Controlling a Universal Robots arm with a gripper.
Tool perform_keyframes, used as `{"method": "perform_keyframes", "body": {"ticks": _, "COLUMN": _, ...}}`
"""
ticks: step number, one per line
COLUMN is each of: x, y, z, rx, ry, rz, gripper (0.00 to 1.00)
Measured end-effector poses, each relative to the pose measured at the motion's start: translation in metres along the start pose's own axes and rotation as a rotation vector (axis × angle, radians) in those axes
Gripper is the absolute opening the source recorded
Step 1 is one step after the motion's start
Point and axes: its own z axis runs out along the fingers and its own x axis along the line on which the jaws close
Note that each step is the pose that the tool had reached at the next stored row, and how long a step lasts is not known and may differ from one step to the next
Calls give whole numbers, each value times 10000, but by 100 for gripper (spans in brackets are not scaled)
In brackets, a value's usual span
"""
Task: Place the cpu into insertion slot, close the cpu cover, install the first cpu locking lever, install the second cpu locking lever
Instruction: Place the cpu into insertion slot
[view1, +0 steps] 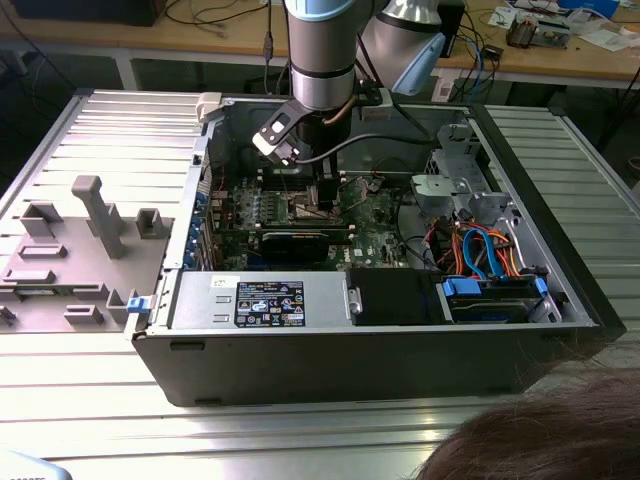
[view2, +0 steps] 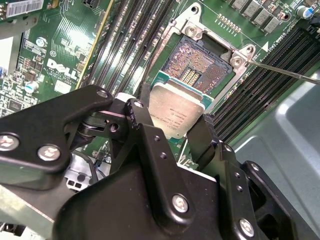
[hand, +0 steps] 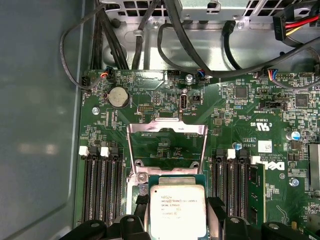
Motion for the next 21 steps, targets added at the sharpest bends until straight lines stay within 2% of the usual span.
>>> {"method": "perform_keyframes", "body": {"ticks": 21, "x": 0, "y": -1, "z": 3, "rx": -2, "ry": -9, "rz": 112, "gripper": 55}}
